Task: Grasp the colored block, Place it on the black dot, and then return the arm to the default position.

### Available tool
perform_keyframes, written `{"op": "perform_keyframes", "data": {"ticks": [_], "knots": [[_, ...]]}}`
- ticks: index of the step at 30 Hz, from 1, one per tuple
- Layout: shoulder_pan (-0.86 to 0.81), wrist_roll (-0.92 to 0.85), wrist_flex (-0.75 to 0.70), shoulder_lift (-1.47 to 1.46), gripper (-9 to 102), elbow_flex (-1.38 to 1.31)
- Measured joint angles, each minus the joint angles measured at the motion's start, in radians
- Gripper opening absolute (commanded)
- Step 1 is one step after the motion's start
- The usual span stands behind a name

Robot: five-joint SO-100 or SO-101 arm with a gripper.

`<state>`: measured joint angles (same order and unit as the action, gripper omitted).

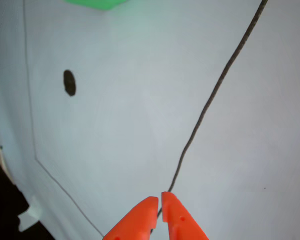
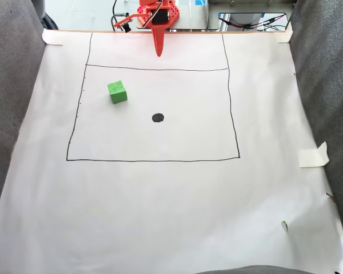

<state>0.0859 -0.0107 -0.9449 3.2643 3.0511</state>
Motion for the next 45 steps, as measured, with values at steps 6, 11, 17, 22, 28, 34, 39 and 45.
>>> {"op": "perform_keyframes", "data": {"ticks": [6,11,17,22,28,34,39,45], "knots": [[0.0,0.0,0.0,0.0,0,0.0],[0.0,0.0,0.0,0.0,0,0.0],[-0.026,0.028,0.041,-0.054,0,-0.02],[-0.069,0.094,0.063,-0.262,0,-0.209],[-0.12,0.161,-0.002,-0.575,0,-0.558],[-0.199,0.227,-0.049,-0.861,0,-0.811],[-0.287,0.304,-0.043,-1.051,0,-0.936],[-0.353,0.374,-0.052,-1.243,0,-1.071]]}}
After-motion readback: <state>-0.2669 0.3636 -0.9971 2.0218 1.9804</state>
